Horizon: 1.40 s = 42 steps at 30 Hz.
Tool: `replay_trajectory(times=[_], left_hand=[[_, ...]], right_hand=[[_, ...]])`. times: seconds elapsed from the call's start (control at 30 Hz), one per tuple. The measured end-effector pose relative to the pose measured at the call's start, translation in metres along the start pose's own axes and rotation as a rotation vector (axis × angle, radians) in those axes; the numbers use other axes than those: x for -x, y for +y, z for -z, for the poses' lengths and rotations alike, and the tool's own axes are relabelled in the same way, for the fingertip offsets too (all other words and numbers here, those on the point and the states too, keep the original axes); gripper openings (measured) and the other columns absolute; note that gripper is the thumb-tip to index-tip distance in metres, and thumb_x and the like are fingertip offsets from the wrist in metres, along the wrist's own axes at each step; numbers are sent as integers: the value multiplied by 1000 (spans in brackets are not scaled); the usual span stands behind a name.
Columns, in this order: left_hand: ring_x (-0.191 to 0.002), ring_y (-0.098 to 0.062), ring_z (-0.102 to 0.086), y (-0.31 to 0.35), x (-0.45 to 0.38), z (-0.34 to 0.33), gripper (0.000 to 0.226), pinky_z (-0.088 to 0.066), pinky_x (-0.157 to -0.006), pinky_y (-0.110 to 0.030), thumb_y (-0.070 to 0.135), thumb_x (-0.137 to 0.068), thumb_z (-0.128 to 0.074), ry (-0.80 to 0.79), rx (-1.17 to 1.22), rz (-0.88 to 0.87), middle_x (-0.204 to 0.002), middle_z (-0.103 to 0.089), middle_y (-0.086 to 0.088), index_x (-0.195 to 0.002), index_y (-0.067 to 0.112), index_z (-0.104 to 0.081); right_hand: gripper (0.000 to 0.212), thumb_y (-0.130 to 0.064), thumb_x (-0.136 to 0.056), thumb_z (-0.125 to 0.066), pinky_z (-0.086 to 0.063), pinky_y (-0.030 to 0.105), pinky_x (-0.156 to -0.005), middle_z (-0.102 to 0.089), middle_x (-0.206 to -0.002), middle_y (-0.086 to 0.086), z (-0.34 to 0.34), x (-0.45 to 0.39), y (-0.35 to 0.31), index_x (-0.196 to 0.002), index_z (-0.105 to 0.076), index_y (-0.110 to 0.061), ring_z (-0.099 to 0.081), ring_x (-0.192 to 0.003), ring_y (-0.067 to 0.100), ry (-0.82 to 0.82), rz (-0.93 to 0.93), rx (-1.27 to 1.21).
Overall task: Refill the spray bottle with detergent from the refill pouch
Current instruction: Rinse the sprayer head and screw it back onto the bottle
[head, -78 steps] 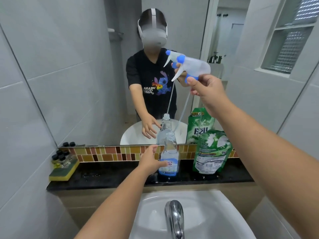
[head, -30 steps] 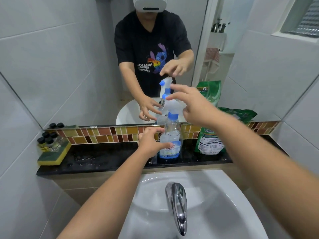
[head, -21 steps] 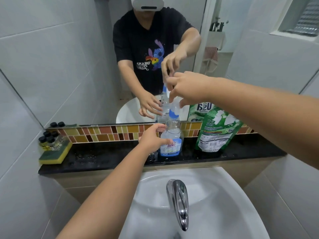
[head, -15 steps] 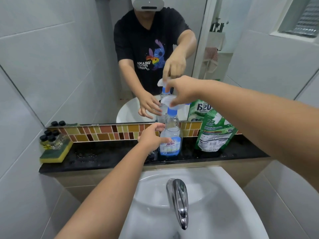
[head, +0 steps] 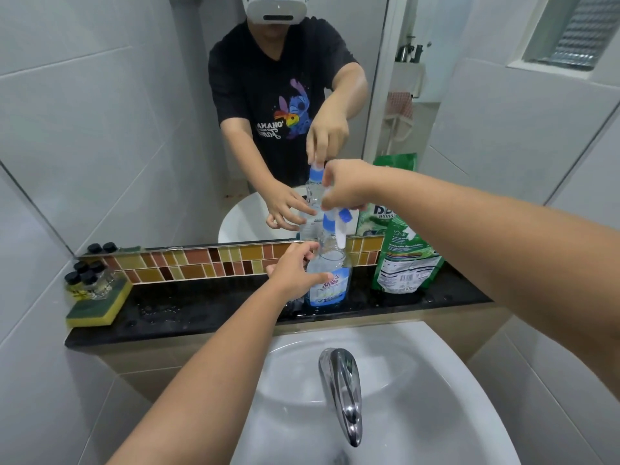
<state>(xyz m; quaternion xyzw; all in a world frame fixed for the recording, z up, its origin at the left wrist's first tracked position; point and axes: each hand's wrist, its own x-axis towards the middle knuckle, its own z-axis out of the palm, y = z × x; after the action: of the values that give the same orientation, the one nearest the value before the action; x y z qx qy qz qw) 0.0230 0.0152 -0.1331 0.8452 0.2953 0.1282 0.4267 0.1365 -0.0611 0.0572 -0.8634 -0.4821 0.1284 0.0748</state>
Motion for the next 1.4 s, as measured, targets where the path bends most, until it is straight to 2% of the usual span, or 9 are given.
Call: replay_trajectory(times=[0.27,0.5,0.67,0.83,0.9,0.97,1.1,1.17,1.4], left_hand=[[-114,-17,-50,-1,-2,2,68,-45,-98,-55,46,-73,-82,4,-4,-4,-118,-51,9,-131,41,-46],[-107,-15,-53,-3,1,-2,64,-44,-98,-56,47,-74,-80,17,-8,-54,-115,-51,10,-129,40,-48],[-104,-12,-54,-5,7,-8,62,-36,-97,-45,54,-75,-77,105,-83,-59,-114,-49,14,-126,45,-43],[-110,-10,-51,-4,11,-13,64,-21,-90,-39,56,-75,-75,165,-118,-41,-118,-50,16,-129,47,-41],[-109,-9,-51,-4,10,-11,66,-21,-90,-39,57,-76,-75,157,-127,-46,-120,-50,15,-131,46,-41],[-108,-9,-52,-6,9,-10,67,-22,-90,-40,57,-76,-74,145,-130,-48,-119,-50,15,-132,45,-40],[-105,-8,-52,-8,7,-10,65,-25,-93,-42,57,-76,-75,127,-120,-54,-116,-48,17,-130,46,-40],[-104,-6,-52,-9,6,-10,66,-27,-94,-43,56,-76,-75,118,-111,-56,-116,-47,18,-131,46,-40],[-109,-10,-53,-12,7,-13,65,-22,-89,-38,53,-76,-76,167,-148,-80,-121,-51,14,-130,41,-41]], right_hand=[[41,7,-94,-39,-57,29,-55,-64,-72,15,20,2,26,-119,-64,-15,-65,-58,23,-286,8,-536],[41,-33,-76,-81,-43,39,-93,-51,-124,-1,21,9,20,-115,-69,-39,-45,-112,22,-8,462,515],[34,-44,-79,-77,-30,27,-50,-54,-60,-2,13,5,16,-66,-62,-17,-45,-57,17,-18,396,412],[47,-49,-79,-75,-36,24,-47,-52,-45,-2,3,-3,14,-61,-56,-10,-53,-44,17,7,214,262],[46,-48,-82,-73,-46,22,-45,-60,-55,-1,-1,-4,12,-100,-61,-8,-65,-41,16,0,139,127],[52,-44,-93,-61,-50,23,-39,-62,-68,6,4,-2,17,-137,-38,-29,-68,-45,19,-1,127,-20],[68,-5,-93,-49,-58,36,-71,-58,-119,8,31,2,33,-132,-42,-60,-66,-96,27,-2,391,374],[64,-16,-88,-68,-46,43,-95,-38,-148,0,37,6,31,-134,-47,-54,-45,-124,27,37,546,653],[58,-37,-78,-79,-40,36,-99,-51,-141,-1,32,4,9,-133,-59,-29,-43,-130,22,6,639,783]])
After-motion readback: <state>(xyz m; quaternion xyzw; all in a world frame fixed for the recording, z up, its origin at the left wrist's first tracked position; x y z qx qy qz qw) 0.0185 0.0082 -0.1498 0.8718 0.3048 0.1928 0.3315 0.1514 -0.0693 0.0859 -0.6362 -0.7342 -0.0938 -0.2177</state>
